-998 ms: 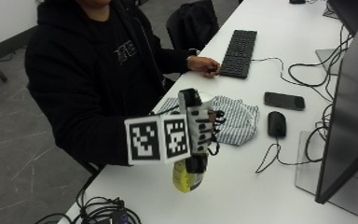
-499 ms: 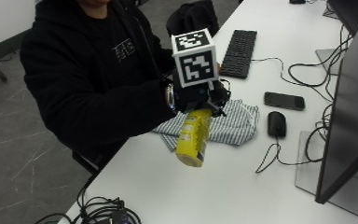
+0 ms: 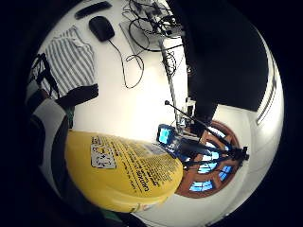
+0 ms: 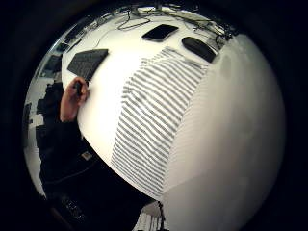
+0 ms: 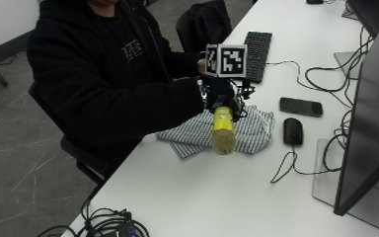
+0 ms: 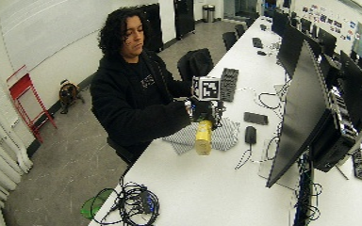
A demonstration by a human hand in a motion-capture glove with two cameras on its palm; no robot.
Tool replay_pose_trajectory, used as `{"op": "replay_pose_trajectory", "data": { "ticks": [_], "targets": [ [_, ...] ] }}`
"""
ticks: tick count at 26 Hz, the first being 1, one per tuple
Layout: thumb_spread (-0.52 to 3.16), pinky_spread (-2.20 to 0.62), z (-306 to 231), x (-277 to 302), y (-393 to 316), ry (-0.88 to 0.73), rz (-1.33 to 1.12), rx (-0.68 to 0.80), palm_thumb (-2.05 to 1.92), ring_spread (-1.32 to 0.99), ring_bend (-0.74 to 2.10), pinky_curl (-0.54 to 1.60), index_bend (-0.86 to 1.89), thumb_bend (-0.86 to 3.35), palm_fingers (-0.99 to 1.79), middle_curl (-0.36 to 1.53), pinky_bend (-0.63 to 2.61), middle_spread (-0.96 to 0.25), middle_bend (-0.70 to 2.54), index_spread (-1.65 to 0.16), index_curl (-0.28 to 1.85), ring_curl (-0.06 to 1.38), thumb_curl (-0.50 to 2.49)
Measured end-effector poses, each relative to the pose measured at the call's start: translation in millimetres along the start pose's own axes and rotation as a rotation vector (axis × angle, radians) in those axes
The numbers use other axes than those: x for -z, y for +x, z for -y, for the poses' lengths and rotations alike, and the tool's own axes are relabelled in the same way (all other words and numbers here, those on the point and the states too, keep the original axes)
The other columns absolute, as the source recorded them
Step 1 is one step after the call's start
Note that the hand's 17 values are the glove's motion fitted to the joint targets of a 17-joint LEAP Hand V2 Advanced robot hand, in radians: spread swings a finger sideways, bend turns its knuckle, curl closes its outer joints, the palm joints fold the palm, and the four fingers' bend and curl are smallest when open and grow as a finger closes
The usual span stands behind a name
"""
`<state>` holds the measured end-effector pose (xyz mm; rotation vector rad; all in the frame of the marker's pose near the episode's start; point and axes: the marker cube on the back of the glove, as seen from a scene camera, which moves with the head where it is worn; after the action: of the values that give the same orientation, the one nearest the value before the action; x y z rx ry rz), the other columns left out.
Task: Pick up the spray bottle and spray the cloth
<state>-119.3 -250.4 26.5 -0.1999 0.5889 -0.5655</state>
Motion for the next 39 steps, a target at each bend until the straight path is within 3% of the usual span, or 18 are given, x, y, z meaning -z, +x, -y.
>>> {"op": "replay_pose_trajectory", "data": {
  "ticks": [3, 10, 23, 39],
  "targets": [
    [0.11, -0.31, 27.8, -8.6, -5.0, -0.03, -0.052, -0.013, 1.01, -0.23, 0.63, 0.39, 0.19, -0.03, 1.33, 0.53, 0.43, -0.19, 0.57, -0.33, 0.52, 0.46, 0.76],
    [0.1, -0.31, 1.5, -41.8, -48.9, -0.128, -0.091, 0.135, 1.01, -0.23, 0.63, 0.39, 0.18, -0.03, 1.33, 0.53, 0.43, -0.2, 0.58, -0.33, 0.53, 0.46, 0.77],
    [0.1, -0.31, 8.9, -39.5, -63.4, -0.1, -0.087, 0.141, 1.01, -0.23, 0.64, 0.39, 0.18, -0.03, 1.33, 0.53, 0.43, -0.2, 0.58, -0.33, 0.54, 0.46, 0.78],
    [0.11, -0.31, 73.3, 114.0, -80.1, 0.398, 0.566, 0.181, 1.01, -0.23, 0.63, 0.39, 0.18, -0.03, 1.32, 0.53, 0.43, -0.2, 0.58, -0.33, 0.54, 0.46, 0.79]
  ]
}}
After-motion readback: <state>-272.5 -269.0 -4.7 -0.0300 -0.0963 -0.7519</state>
